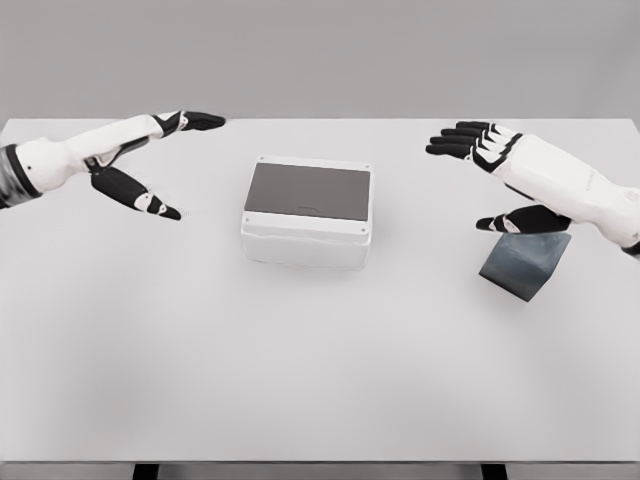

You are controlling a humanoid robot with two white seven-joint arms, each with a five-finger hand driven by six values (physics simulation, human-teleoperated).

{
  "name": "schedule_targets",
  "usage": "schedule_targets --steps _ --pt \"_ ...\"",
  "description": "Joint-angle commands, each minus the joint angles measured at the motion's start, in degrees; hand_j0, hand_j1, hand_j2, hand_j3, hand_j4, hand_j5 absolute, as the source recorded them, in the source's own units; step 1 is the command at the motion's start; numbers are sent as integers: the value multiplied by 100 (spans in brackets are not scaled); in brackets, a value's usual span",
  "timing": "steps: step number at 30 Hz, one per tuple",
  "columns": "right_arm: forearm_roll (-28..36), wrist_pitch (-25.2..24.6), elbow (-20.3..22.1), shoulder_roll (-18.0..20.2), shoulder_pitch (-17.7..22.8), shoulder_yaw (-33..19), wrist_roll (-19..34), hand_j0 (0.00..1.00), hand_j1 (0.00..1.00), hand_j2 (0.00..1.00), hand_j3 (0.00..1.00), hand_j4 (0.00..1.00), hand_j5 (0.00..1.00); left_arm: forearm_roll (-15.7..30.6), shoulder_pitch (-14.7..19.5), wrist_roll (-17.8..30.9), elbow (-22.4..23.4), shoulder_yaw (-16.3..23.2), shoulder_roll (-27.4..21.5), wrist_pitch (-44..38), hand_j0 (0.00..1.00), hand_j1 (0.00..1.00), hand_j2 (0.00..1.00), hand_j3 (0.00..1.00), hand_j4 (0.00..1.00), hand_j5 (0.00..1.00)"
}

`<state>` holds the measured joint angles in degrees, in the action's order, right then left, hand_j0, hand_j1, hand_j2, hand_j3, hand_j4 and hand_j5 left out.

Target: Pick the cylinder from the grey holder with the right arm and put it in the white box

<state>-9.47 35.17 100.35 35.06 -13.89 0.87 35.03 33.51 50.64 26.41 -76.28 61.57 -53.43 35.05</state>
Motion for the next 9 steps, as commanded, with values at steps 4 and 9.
schedule_targets --steps 4,9 --pt "41 -17 2 1 0 1 -3 100 100 100 100 100 100 50 -107 -4 -880 -22 -897 -5 100 100 100 100 100 100" --pt "41 -17 2 1 0 1 -3 100 100 100 100 100 100 41 -230 -4 -889 -13 -1090 -5 100 100 100 100 100 100"
